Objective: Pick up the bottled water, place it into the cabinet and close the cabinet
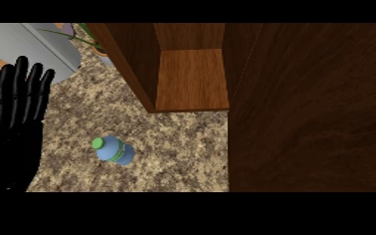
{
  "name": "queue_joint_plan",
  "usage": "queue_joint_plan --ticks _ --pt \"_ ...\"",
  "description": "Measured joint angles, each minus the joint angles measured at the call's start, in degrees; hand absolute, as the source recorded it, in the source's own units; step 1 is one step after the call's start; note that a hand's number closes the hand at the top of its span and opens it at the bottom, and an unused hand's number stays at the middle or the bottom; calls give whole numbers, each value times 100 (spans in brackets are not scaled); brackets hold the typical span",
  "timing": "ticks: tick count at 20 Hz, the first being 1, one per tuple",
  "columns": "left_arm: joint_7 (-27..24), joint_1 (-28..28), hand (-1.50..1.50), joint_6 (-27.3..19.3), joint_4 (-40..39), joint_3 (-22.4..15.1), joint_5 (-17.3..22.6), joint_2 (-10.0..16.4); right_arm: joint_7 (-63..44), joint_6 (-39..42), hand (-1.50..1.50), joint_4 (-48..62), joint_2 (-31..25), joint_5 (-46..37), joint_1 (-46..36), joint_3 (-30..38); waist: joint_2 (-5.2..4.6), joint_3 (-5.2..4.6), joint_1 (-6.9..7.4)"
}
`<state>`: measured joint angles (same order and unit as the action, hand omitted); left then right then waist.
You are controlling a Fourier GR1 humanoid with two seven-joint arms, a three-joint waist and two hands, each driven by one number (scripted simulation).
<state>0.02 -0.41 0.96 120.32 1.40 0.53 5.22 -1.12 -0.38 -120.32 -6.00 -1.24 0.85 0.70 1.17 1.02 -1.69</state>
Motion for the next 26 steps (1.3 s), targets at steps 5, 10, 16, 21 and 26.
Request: queue_joint_plan --ticks 5,10,16,21,26 --pt "130 111 -150 -975 145 202 -881 -322 55 53 -150 -249 62 159 277 17 -66 -65 110" --pt "589 384 -150 -2556 155 142 -1102 -461 -202 618 -150 -553 61 721 703 -552 -73 -87 136" --pt "1405 853 -150 -4130 644 -1075 -2024 -506 -586 1047 -150 -1487 -135 1253 1521 -847 -78 -91 106" --pt "2141 1230 -150 -4886 782 -1935 -3091 -516 -338 1323 -150 -1796 -171 1249 2355 -1085 -83 -91 90" --pt "2617 1608 -150 -5180 743 -2344 -3643 -519 -224 1288 -150 -1896 -77 1156 2736 -1474 -89 -97 101"
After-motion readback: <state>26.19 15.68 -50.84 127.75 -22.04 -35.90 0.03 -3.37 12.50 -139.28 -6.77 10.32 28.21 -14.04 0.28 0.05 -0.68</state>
